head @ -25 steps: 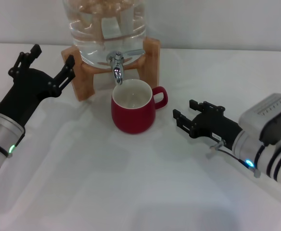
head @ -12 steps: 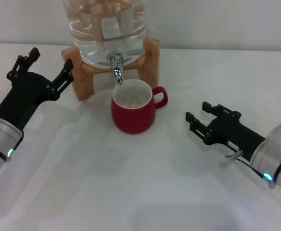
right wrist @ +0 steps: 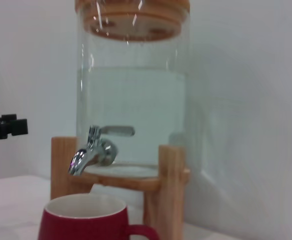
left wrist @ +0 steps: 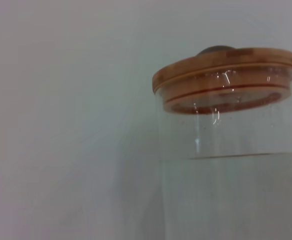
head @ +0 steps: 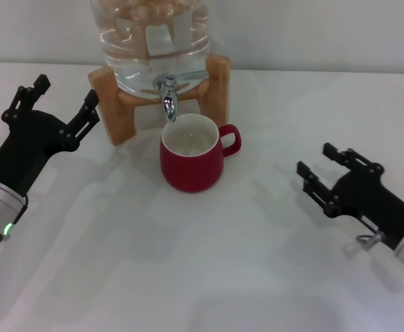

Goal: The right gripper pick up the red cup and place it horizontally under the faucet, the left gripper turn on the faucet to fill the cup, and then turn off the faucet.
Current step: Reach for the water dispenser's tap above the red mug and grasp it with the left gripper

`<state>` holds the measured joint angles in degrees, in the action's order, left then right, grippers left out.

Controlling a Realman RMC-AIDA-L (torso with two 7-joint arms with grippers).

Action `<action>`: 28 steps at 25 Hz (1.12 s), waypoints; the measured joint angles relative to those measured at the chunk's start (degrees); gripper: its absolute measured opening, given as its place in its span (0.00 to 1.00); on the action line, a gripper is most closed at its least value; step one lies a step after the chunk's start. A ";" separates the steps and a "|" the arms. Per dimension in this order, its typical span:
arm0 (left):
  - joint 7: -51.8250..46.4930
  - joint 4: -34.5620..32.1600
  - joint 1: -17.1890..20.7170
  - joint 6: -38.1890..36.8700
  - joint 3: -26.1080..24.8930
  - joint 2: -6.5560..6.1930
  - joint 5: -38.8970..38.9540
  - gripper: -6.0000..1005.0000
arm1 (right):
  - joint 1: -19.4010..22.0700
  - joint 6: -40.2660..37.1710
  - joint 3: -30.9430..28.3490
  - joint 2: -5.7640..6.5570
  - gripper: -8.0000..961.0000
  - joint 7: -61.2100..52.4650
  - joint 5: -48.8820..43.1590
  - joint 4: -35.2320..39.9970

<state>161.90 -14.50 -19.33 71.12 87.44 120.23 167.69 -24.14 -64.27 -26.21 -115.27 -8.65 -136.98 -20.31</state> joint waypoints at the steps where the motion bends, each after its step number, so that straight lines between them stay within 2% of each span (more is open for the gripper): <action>1: 0.00 0.00 0.04 0.27 0.00 0.00 0.00 0.87 | 0.32 -1.08 0.00 -0.07 0.57 0.49 0.08 0.54; 9: 0.00 0.00 1.29 6.26 0.00 0.17 0.01 0.87 | 0.99 -4.33 -0.43 -0.32 0.57 1.33 0.72 3.76; 16: 0.00 -0.02 2.15 11.34 0.05 0.27 0.01 0.87 | 1.24 -4.18 -0.42 -0.31 0.57 1.05 0.79 4.74; 23: 0.00 -0.87 1.32 8.31 1.07 0.27 0.01 0.87 | 1.30 -2.28 -0.47 -0.40 0.57 0.96 1.21 4.78; 28: -0.64 -4.73 1.40 3.40 3.48 0.21 0.00 0.87 | 1.58 -1.85 -0.50 -0.43 0.57 0.81 1.79 4.59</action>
<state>161.26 -19.23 -17.93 74.52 90.93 120.44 167.70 -22.56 -66.12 -26.70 -115.70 -7.84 -135.19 -15.72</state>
